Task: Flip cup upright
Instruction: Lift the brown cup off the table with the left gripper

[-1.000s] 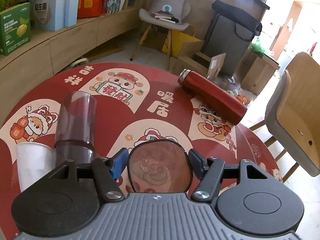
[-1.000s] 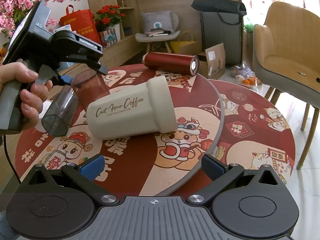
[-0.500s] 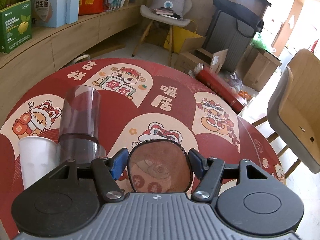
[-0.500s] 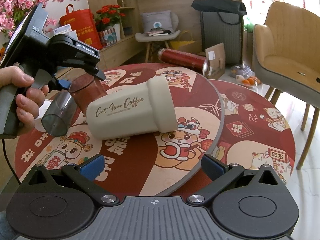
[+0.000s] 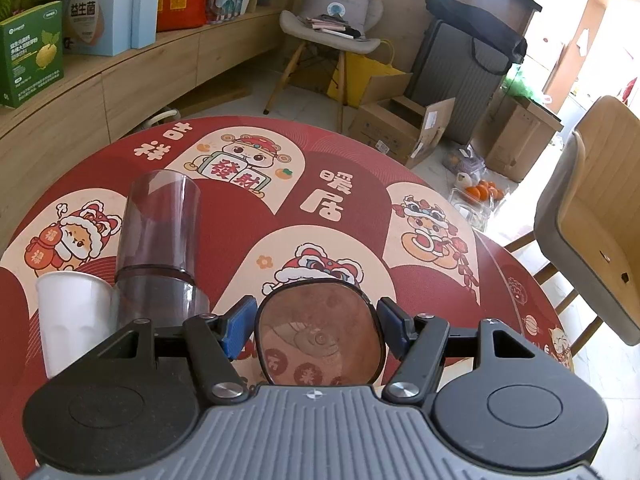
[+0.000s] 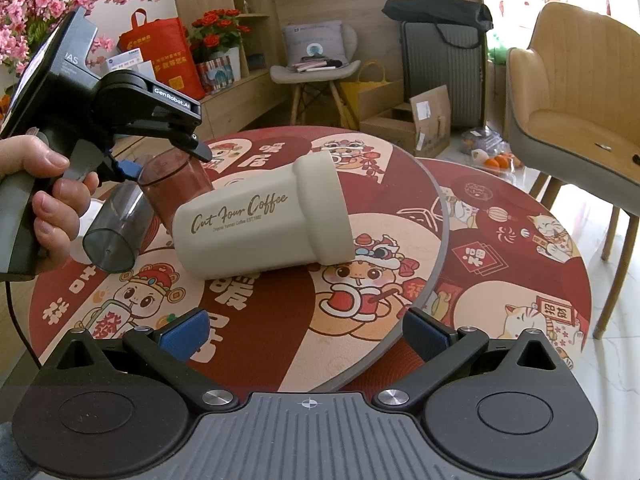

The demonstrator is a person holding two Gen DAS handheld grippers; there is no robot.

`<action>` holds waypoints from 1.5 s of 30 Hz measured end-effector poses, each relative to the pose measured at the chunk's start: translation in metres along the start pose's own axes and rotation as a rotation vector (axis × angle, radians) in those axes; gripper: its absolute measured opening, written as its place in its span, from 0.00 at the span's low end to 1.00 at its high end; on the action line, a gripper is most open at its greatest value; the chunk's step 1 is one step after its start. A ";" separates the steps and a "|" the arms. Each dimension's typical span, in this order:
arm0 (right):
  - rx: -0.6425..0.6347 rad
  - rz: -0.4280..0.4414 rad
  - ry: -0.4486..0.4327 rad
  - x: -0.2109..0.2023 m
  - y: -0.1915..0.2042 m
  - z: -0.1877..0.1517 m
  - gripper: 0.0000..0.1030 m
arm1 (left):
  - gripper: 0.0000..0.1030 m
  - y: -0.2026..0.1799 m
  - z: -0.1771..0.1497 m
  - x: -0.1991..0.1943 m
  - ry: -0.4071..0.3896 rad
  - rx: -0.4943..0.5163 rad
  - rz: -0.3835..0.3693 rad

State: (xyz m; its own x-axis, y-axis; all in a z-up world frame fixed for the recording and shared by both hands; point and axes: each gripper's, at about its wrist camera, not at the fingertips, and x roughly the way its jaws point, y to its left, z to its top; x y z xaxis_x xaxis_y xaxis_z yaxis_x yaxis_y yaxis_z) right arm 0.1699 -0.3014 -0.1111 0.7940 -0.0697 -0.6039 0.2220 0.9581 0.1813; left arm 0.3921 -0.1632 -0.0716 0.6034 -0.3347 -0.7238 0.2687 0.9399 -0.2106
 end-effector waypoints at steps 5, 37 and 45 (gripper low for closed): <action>-0.001 0.000 0.000 0.000 0.000 0.000 1.00 | 0.66 0.000 0.000 0.000 0.001 -0.002 0.000; -0.014 0.006 -0.009 -0.002 0.005 -0.001 1.00 | 0.66 0.012 -0.014 -0.033 -0.003 -0.010 0.010; -0.022 0.013 -0.014 -0.006 0.009 -0.002 1.00 | 0.66 0.025 -0.038 -0.070 0.007 -0.009 0.006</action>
State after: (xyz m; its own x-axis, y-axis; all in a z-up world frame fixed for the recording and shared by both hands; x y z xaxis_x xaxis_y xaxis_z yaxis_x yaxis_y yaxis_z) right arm 0.1662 -0.2914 -0.1076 0.8047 -0.0608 -0.5905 0.1988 0.9649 0.1717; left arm 0.3282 -0.1133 -0.0511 0.5999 -0.3290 -0.7293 0.2586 0.9423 -0.2124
